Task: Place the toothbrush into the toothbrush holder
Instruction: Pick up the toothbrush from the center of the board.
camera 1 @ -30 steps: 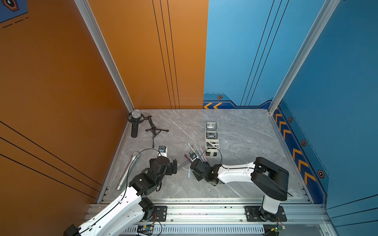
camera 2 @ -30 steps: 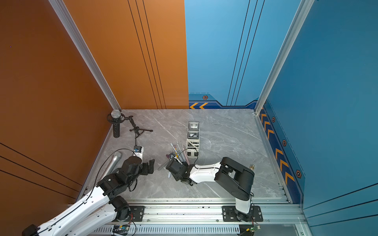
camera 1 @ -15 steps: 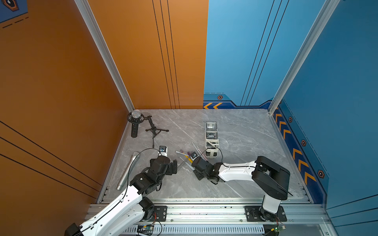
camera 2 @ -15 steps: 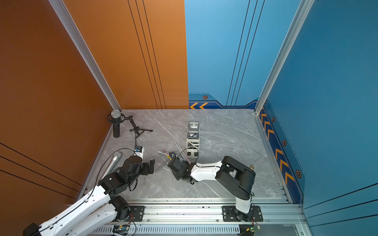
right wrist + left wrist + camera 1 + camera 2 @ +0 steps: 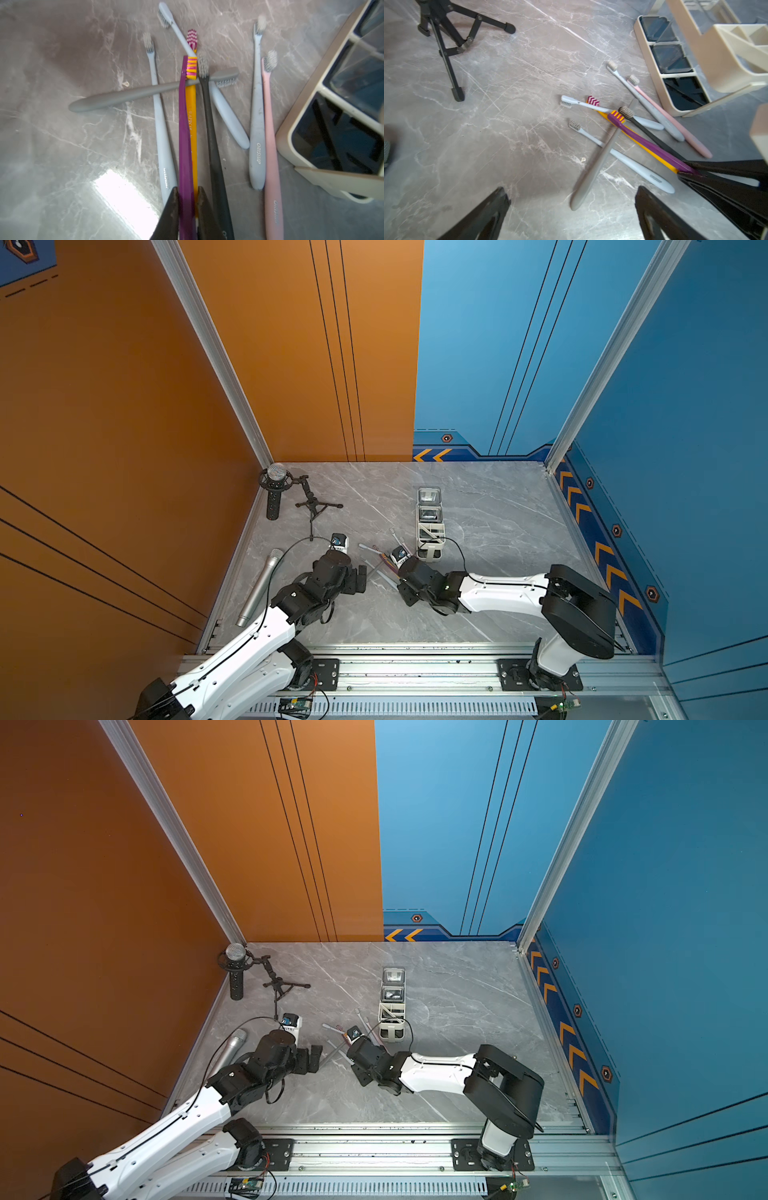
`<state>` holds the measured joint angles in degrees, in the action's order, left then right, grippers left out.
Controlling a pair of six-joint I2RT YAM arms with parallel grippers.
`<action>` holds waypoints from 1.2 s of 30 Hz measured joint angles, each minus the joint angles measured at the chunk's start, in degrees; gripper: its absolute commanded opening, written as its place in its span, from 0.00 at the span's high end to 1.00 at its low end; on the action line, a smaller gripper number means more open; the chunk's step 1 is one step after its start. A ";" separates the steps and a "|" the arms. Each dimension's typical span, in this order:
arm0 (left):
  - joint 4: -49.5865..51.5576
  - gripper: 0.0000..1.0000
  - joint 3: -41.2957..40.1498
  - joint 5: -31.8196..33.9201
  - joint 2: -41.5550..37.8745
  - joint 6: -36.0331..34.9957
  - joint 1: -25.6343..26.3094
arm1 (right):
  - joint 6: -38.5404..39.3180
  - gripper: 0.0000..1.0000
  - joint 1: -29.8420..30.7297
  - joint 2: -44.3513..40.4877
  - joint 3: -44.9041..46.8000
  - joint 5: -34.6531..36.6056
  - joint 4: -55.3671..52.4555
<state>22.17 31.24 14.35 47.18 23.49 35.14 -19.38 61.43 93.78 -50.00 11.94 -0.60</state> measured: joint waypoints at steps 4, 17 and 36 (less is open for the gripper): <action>-0.02 0.02 2.73 -3.72 0.96 0.24 0.00 | -0.76 0.84 -0.33 -3.34 0.37 -0.90 0.76; -1.44 0.02 4.24 -9.64 7.89 1.44 -0.26 | -4.59 0.81 -2.56 -5.42 2.64 -3.72 2.71; -4.66 0.02 4.24 -11.50 11.02 1.68 -0.70 | -8.59 1.00 -2.62 1.05 2.99 -6.88 3.72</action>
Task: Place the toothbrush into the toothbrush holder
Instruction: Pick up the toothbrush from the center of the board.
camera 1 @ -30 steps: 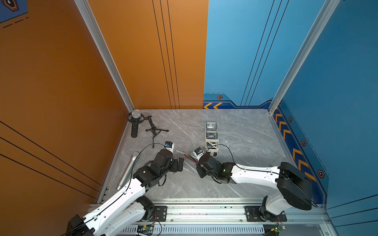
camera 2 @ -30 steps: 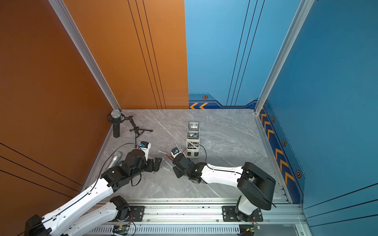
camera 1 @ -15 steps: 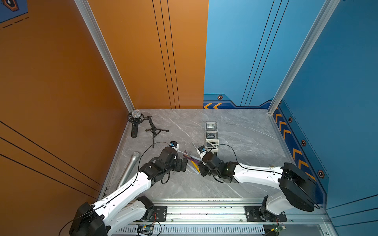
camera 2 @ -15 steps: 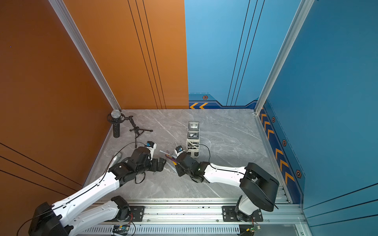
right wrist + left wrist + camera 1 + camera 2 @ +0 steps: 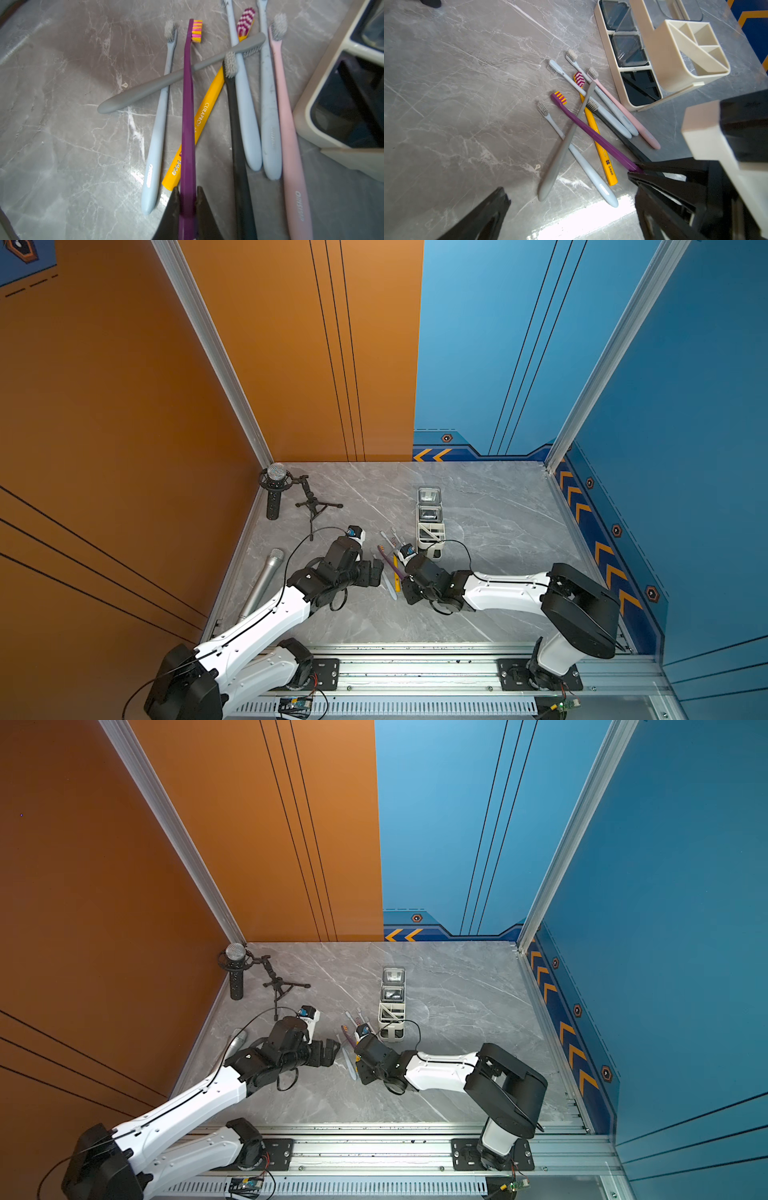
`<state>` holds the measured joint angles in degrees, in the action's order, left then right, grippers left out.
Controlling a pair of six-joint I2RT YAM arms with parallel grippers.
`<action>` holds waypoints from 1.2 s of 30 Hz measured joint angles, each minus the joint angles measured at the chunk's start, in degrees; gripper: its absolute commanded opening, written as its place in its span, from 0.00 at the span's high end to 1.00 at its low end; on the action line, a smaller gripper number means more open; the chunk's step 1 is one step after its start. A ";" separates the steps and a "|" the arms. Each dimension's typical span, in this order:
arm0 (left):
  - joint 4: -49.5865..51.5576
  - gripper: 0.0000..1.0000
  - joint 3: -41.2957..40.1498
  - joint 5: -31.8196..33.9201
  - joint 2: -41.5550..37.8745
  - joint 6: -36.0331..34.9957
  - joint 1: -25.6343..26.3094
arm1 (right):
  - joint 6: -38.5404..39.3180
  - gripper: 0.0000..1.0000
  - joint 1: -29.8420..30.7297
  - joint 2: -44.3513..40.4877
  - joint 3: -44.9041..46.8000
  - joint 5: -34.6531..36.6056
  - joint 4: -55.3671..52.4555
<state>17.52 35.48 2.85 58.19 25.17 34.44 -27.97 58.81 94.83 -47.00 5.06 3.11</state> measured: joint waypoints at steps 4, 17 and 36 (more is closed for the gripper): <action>-0.04 0.02 0.00 -0.28 -0.66 0.02 -0.28 | -0.59 1.00 0.00 -0.85 1.05 0.04 1.01; -0.07 0.15 0.63 -6.29 -3.32 2.97 -1.84 | -0.57 1.00 0.72 -15.63 4.72 0.07 5.46; -16.57 0.61 3.37 -21.55 8.59 15.02 -5.14 | 0.15 1.00 4.26 -18.34 9.49 -0.37 13.68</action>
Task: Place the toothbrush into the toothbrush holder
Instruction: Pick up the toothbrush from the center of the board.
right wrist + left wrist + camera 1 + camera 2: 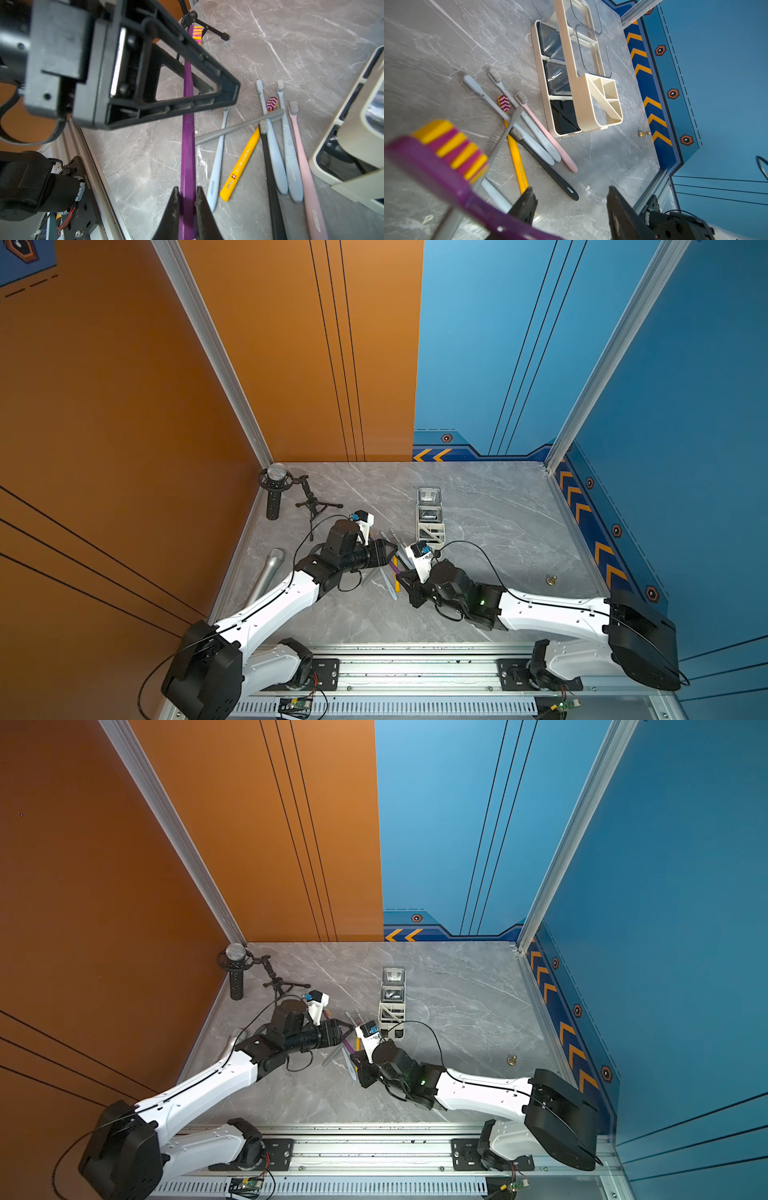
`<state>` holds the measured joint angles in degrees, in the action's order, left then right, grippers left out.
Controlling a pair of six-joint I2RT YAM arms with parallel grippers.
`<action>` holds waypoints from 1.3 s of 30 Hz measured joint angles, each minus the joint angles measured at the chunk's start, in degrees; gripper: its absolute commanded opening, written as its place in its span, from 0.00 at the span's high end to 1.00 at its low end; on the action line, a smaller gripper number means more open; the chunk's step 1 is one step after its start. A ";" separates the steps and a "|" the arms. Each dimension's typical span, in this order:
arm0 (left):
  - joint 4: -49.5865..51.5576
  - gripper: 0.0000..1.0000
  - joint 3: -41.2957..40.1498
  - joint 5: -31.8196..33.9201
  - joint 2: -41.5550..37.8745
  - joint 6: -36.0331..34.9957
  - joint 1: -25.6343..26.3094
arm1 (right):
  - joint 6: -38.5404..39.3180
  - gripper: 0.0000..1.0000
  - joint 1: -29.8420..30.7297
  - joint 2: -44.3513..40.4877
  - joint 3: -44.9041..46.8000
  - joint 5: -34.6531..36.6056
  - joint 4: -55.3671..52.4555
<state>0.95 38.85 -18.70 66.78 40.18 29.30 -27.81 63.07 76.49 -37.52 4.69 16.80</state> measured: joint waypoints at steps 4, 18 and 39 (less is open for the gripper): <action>-1.68 0.75 0.39 -0.98 -0.02 1.92 -0.61 | -0.07 1.00 0.35 -0.85 0.55 0.81 0.35; -4.44 0.93 2.10 -4.61 0.42 4.28 -0.42 | -0.09 1.00 0.74 -0.63 0.70 2.47 0.42; -3.30 0.83 2.29 -5.60 -1.03 -0.02 -2.36 | -0.83 1.00 2.25 0.02 1.18 4.59 3.39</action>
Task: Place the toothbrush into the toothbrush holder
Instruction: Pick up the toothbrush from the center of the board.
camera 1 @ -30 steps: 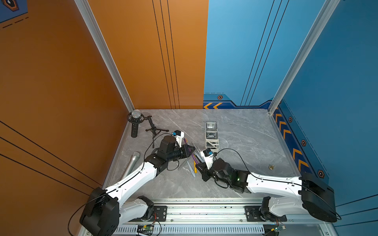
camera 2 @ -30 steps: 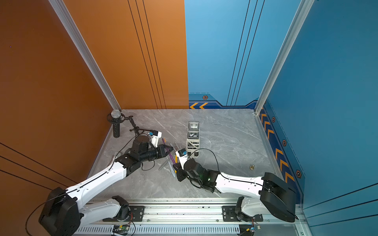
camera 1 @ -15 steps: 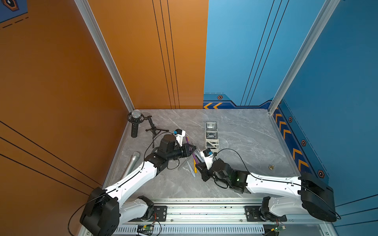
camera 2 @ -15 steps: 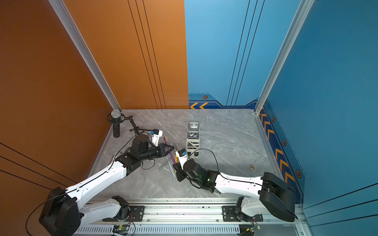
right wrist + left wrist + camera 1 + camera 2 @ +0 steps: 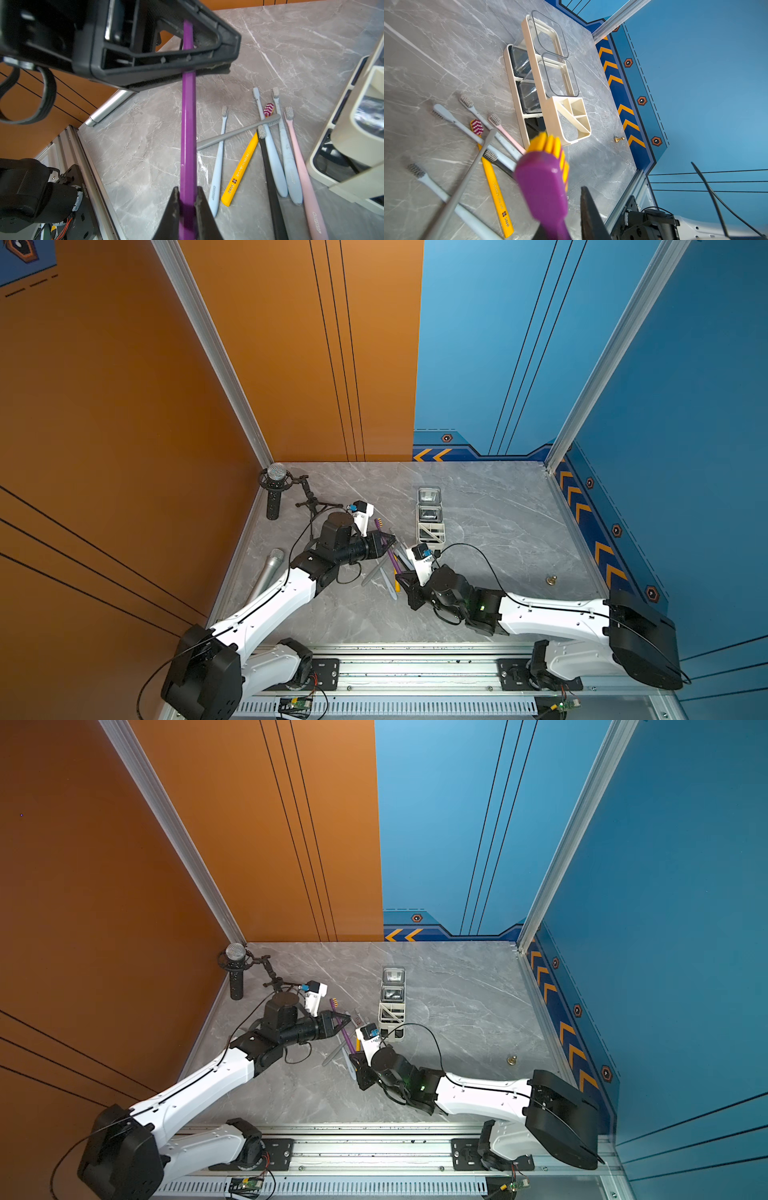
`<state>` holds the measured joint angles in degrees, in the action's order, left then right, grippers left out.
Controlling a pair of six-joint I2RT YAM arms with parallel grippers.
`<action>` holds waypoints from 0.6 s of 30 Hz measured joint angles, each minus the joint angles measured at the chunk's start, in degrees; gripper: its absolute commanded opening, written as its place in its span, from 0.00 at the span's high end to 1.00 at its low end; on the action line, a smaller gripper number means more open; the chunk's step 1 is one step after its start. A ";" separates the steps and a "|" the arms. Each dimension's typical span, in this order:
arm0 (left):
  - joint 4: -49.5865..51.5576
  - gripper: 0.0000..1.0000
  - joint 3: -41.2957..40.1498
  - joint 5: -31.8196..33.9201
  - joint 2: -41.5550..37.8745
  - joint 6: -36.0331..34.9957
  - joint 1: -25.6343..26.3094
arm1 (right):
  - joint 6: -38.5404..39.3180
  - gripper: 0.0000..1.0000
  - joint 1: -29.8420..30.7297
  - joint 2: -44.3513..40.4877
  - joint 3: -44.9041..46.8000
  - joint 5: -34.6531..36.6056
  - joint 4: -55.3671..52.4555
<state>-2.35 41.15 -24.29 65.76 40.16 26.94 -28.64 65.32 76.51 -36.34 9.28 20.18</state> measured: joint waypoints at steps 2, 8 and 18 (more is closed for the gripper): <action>-0.07 0.87 0.00 -0.31 -0.22 0.63 -0.07 | 0.02 1.00 0.00 0.00 0.00 -0.02 0.26; 0.31 0.96 -0.07 0.44 -0.48 0.55 -1.42 | -0.15 1.00 0.15 0.33 0.07 -0.04 1.03; 0.20 1.00 0.00 0.74 -2.12 -3.45 -1.40 | -1.14 0.70 0.79 1.20 0.79 0.35 2.12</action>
<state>-2.15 41.15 -23.55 63.64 36.71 25.54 -29.78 66.11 77.71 -35.55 9.63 22.31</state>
